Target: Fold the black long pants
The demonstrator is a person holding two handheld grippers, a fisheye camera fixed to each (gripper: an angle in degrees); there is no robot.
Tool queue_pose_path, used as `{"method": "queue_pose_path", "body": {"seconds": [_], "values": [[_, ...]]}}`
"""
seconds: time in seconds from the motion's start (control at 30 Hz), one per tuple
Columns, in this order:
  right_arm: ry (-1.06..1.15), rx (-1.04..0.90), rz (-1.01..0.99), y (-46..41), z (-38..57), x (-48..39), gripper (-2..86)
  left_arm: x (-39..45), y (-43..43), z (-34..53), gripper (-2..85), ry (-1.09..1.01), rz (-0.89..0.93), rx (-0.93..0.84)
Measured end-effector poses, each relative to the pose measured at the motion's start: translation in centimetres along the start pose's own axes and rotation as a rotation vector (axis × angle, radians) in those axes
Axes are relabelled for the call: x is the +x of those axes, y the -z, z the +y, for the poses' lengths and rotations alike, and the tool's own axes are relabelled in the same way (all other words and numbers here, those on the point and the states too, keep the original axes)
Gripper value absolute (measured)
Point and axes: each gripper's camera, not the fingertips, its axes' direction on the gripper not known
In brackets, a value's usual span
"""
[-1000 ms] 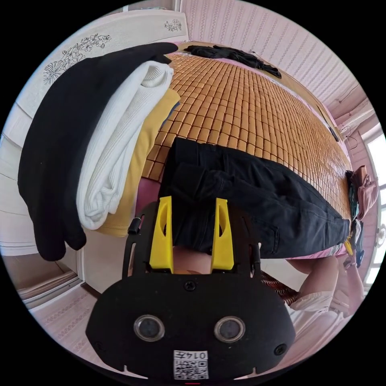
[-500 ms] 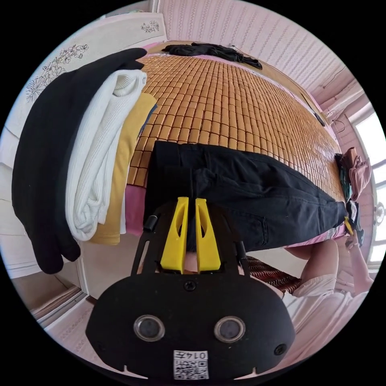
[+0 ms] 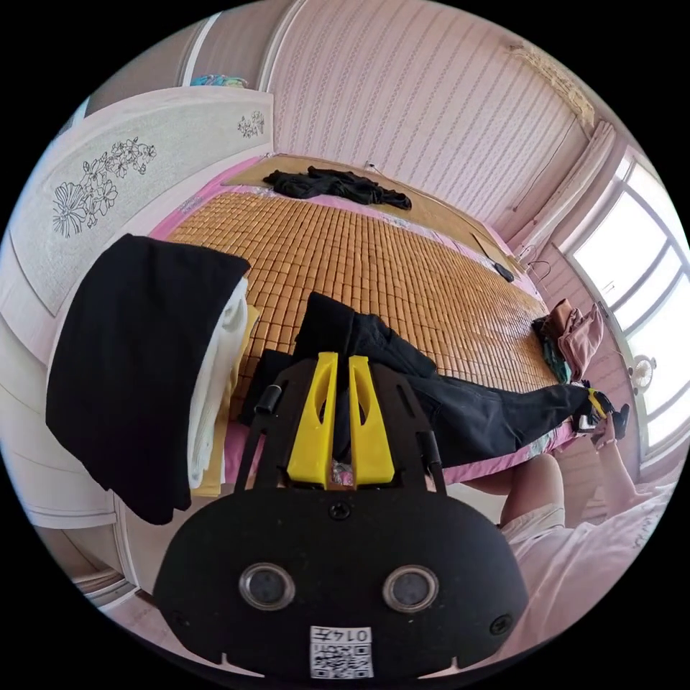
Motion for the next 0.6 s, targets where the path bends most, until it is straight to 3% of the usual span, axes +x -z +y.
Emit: {"method": "queue_pose_path", "body": {"seconds": [0.13, 0.33, 0.47, 0.6], "values": [[-0.012, 0.032, 0.072, 0.5, 1.9, 1.3, 0.0, -0.7, -1.4, -1.7, 2.1, 0.062, -0.009, -0.011], [-0.308, -0.23, 0.221, -7.6, 6.3, 9.7, 0.1, -2.9, -11.1, 0.8, 4.1, 0.211, -0.204, -0.364], [-0.351, -0.177, 0.201, -9.6, 7.3, 10.8, 0.1, -2.9, -11.8, 2.4, 2.3, 0.248, -0.218, -0.322], [-0.285, -0.208, 0.218, -11.2, 6.9, 10.4, 0.2, -2.1, -10.6, 1.4, -0.1, 0.131, -0.21, -0.294]]}}
